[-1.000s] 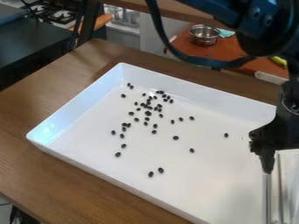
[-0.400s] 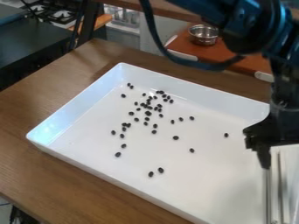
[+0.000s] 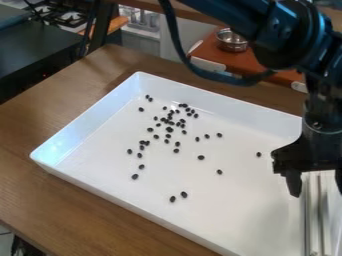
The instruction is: Sweep into pile
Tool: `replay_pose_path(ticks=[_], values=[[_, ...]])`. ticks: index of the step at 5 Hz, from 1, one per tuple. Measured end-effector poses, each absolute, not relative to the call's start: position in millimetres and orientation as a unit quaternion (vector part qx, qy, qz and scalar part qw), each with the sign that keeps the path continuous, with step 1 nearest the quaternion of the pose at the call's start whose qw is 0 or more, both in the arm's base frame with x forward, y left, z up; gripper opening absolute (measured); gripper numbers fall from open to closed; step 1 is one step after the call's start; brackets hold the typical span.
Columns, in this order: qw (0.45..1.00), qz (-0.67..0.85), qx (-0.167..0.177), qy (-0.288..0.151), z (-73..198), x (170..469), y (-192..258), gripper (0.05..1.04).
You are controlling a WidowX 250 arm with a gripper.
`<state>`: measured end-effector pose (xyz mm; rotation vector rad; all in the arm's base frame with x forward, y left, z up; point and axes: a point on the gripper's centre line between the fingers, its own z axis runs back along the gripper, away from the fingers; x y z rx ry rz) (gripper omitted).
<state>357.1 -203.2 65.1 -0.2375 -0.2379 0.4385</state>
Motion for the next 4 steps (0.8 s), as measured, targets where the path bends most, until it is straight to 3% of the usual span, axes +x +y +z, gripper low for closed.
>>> replay_pose_path(ticks=[1,2,4], values=[[0.965,0.211,-0.107,-0.113,56,355,-206,0.535],[0.964,0.212,-0.112,-0.115,60,358,-209,0.345],[0.962,0.221,-0.137,-0.081,61,362,-196,0.341]])
